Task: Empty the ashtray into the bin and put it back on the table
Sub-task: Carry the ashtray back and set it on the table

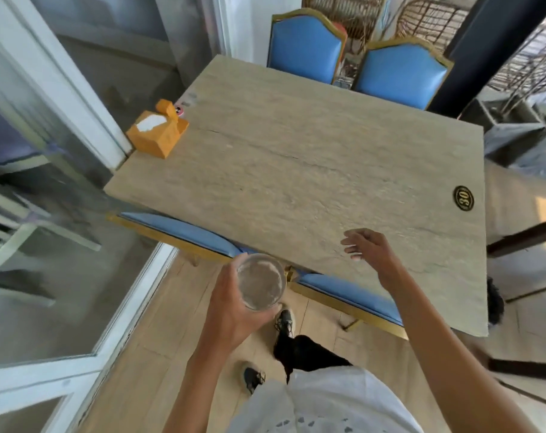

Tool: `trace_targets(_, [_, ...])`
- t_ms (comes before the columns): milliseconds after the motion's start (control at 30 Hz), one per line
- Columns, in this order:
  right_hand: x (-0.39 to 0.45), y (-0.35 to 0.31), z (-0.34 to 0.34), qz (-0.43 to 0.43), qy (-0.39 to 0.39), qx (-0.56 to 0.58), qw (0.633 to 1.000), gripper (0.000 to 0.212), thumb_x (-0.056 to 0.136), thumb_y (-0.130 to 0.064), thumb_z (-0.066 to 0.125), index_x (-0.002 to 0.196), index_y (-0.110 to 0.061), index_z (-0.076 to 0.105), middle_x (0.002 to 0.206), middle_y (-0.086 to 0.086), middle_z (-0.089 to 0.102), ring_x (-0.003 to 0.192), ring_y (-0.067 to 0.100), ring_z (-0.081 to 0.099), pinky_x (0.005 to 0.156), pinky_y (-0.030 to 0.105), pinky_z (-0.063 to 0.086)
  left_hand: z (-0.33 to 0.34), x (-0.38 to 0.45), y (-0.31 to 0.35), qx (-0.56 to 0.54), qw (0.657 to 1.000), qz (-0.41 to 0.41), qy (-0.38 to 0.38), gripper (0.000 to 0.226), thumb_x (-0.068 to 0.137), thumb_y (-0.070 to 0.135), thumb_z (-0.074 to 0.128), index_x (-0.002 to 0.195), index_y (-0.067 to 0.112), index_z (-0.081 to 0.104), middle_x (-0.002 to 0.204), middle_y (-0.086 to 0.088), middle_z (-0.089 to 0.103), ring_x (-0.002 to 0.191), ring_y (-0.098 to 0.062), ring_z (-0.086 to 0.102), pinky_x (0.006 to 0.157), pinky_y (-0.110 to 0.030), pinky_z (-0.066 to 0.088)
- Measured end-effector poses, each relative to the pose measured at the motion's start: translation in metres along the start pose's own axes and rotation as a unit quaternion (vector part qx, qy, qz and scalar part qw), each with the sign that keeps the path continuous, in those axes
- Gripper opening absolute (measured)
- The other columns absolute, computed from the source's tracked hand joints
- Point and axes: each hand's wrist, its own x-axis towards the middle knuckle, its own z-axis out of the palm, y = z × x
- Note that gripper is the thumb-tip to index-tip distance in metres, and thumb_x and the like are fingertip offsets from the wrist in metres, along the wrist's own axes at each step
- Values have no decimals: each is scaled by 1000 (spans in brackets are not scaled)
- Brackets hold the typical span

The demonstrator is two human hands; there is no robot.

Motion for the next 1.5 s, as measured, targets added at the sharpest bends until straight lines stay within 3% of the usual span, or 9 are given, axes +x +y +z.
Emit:
trace_targets(200, [55,-2,-29,30,48,39,998,23,103,-17,61,117,1,68,98,14,73,75,19,66,65,25,53,22,67,5,18,999,-3,-45,107,55,49,94,144,35,35,138,13,49,125,-6,49,102,-29,49])
trace_targets(400, [107,21,-10,62,20,-22,998,9,100,-17,66,103,-8,68,97,14,70,83,24,66,71,32,51,48,133,7,42,995,2,-92,110,55,50,93,146,31,34,138,11,48,126,-8,49,103,-32,49])
trace_targets(500, [130,41,15,87,39,-146,985,41,88,-29,78,122,-9,64,111,9,68,110,32,67,91,44,54,57,156,3,43,993,1,-110,112,54,50,93,146,28,35,139,9,48,126,-10,49,104,-33,48])
trace_targets(633, [144,58,51,80,-5,-360,929,99,79,-40,85,157,-17,30,162,16,31,149,40,30,119,51,32,63,183,-6,59,988,-2,-141,111,54,49,94,145,29,34,137,11,48,123,-6,48,99,-20,42])
trace_targets(733, [155,68,72,84,-9,-386,918,117,76,-49,86,163,-17,13,172,18,4,158,42,5,127,55,17,67,206,-18,65,984,0,-168,108,56,48,92,145,29,34,135,15,45,123,-3,47,99,-17,39])
trace_targets(833, [164,69,91,76,25,-398,914,110,85,-56,74,163,-15,9,172,22,-7,159,41,-8,127,54,6,72,231,-29,82,978,7,-191,108,58,46,91,146,25,32,139,7,46,125,-8,47,100,-19,39])
trace_targets(1000, [181,70,115,71,113,-372,918,82,101,-53,47,163,-14,9,172,22,1,160,40,-5,128,56,3,85,273,-48,107,973,13,-205,107,59,43,91,145,19,31,138,0,46,125,-16,51,100,-22,42])
trace_targets(1133, [185,88,134,68,155,-373,912,76,106,-53,26,165,-20,-8,174,14,-15,159,30,-22,128,52,-11,101,300,-61,110,975,-1,-193,106,57,44,89,143,17,32,135,0,48,119,-16,55,94,-22,46])
trace_targets(1500, [193,96,142,87,204,-396,891,75,105,-54,25,165,-23,-5,175,9,-12,160,25,-20,129,52,-4,145,356,-80,161,970,20,-182,106,55,44,88,141,10,37,131,-5,51,117,-23,56,95,-33,51])
